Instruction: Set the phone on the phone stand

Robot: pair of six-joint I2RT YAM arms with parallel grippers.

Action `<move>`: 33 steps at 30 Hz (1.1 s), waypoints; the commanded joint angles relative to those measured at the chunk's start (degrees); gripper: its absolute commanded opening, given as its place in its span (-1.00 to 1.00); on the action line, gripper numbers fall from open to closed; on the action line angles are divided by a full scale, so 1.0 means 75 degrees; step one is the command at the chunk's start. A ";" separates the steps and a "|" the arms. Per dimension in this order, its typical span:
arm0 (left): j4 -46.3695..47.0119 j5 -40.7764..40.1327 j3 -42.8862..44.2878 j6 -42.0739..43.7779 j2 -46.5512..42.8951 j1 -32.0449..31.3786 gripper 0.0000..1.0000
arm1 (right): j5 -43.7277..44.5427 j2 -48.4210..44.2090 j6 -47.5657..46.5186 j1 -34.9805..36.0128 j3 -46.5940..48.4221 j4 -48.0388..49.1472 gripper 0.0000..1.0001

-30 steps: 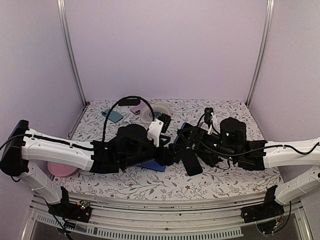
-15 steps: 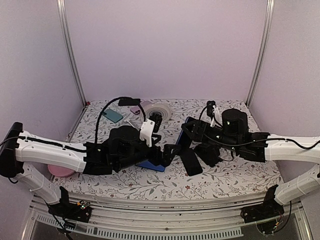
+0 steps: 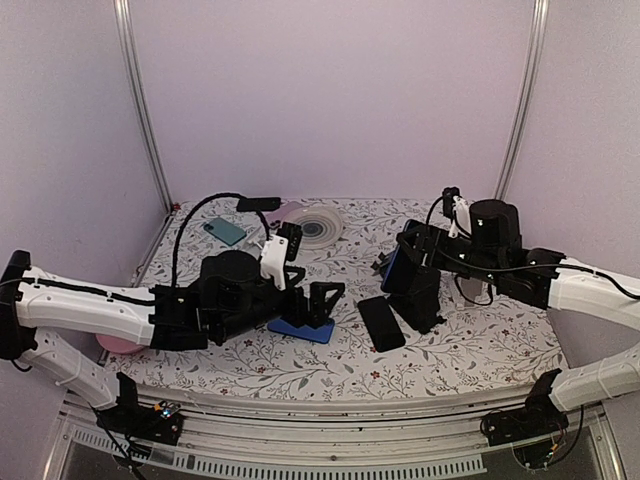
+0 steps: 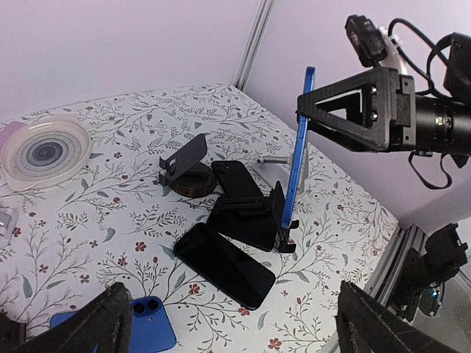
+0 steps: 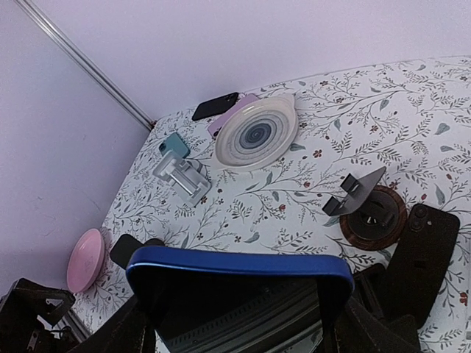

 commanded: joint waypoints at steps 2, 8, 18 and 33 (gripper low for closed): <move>-0.0168 -0.0129 -0.0172 -0.0185 -0.0199 0.0160 0.93 | -0.0055 -0.0507 -0.0474 -0.0514 0.0359 -0.0412 -0.79; -0.0224 -0.0140 -0.0316 -0.0258 -0.0366 0.0260 0.93 | -0.0169 -0.0869 -0.0817 -0.1161 0.0365 -0.0941 -0.81; -0.0309 -0.0172 -0.0584 -0.0411 -0.0714 0.0495 0.93 | -0.0382 -0.1306 -0.1207 -0.2058 0.0284 -0.1630 -0.83; -0.0401 -0.0176 -0.0940 -0.0555 -0.1110 0.0696 0.93 | 0.0390 -0.1566 -0.1677 -0.2744 0.0157 -0.2272 -0.83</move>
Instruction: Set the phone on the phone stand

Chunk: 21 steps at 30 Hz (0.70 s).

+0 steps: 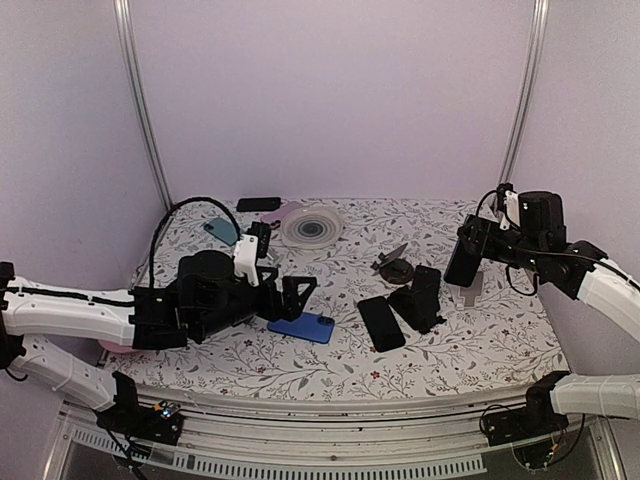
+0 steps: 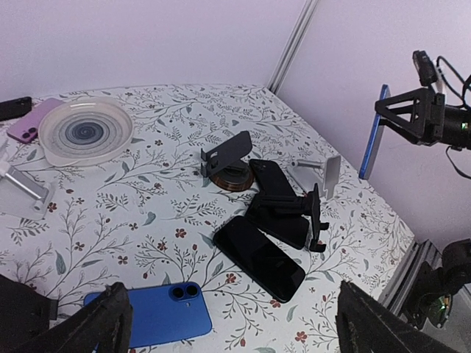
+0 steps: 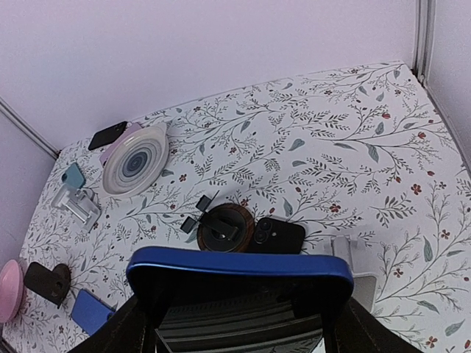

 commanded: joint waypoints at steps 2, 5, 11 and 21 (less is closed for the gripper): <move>-0.0040 -0.0038 -0.0142 -0.0069 -0.0148 0.0156 0.93 | 0.0790 -0.0176 -0.0272 -0.0071 0.0019 0.0030 -0.83; -0.0020 -0.0009 -0.0125 -0.0058 -0.0131 0.0169 0.93 | 0.1149 -0.0068 -0.0414 -0.0082 -0.0040 0.0062 -0.83; 0.0030 0.0080 -0.0149 -0.0052 -0.0090 0.0213 0.93 | 0.1663 0.0337 -0.0841 -0.0257 -0.0240 0.0435 -0.83; -0.0031 0.0263 -0.0090 -0.0045 -0.0051 0.0260 0.93 | 0.1056 0.1129 -0.1701 -0.0865 -0.0977 0.2448 -0.83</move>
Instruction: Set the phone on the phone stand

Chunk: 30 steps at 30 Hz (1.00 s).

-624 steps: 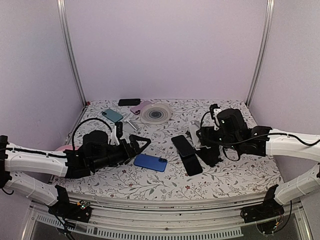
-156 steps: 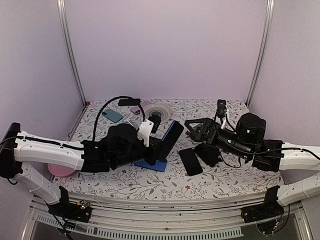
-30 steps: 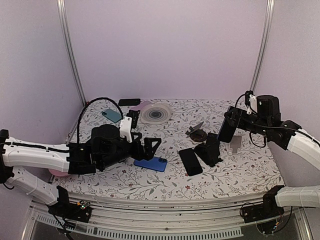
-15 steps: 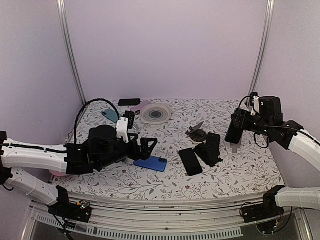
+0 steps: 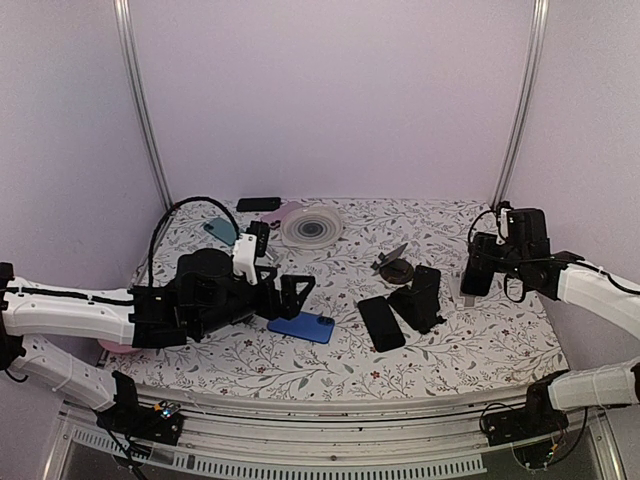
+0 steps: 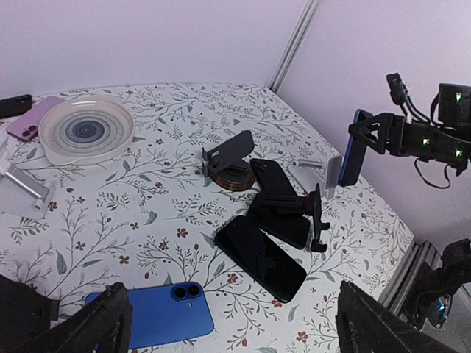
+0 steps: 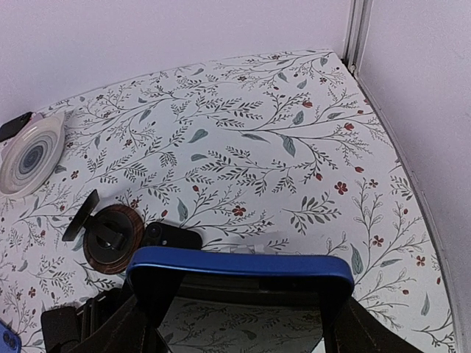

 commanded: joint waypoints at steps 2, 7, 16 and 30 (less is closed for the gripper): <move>-0.0056 0.0094 -0.0071 -0.0022 -0.0058 0.0106 0.93 | -0.0043 0.0211 -0.0767 -0.0077 -0.0206 0.1596 -0.83; -0.0060 0.0117 -0.0125 -0.0067 -0.0100 0.0119 0.93 | -0.0179 0.0524 -0.0915 -0.0158 -0.0297 0.1843 -0.83; -0.0072 0.0188 -0.0046 -0.0042 -0.0075 0.0133 0.93 | -0.0258 0.1002 -0.0935 -0.0164 -0.0547 0.2101 -0.82; -0.0316 0.0305 0.0155 0.0024 -0.0075 0.0139 0.93 | -0.0500 0.1306 -0.0805 -0.0165 -0.0942 0.2278 -0.64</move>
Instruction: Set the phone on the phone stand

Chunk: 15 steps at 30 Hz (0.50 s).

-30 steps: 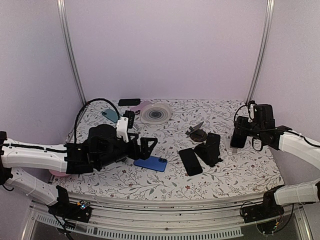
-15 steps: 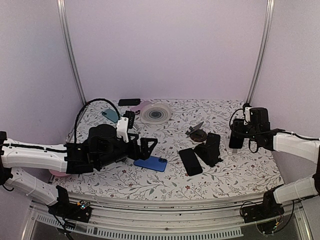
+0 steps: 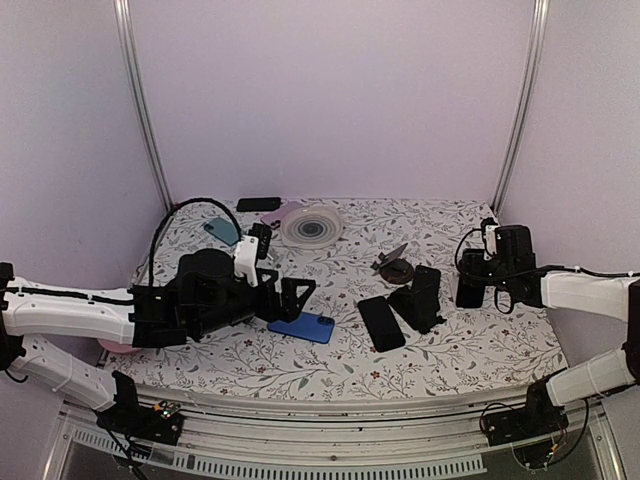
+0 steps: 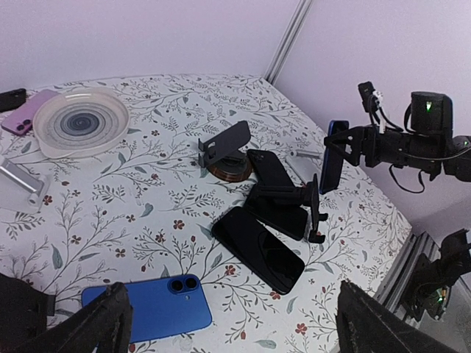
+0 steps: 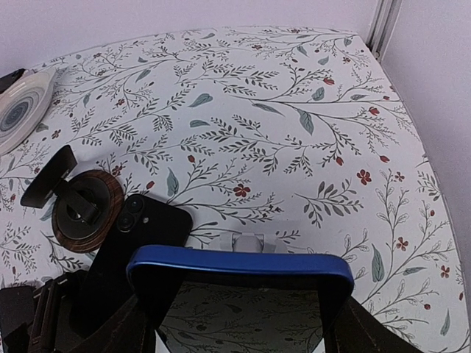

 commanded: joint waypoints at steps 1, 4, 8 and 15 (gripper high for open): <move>-0.0175 0.0043 0.0153 0.0049 -0.0075 0.0105 0.93 | -0.0174 0.0076 0.0046 -0.0027 -0.0045 0.0397 -0.52; -0.0163 0.0043 0.0148 0.0028 -0.0075 0.0103 0.93 | -0.0179 0.0137 0.0045 -0.0024 0.0037 0.0286 -0.36; -0.0134 0.0047 0.0130 -0.0008 -0.0055 0.0103 0.93 | -0.0129 0.0247 0.0056 -0.0028 0.0163 0.0083 -0.14; -0.0169 0.0030 0.0141 0.0000 -0.0052 0.0101 0.93 | -0.0051 0.0263 0.0184 -0.0029 0.0274 -0.0199 0.21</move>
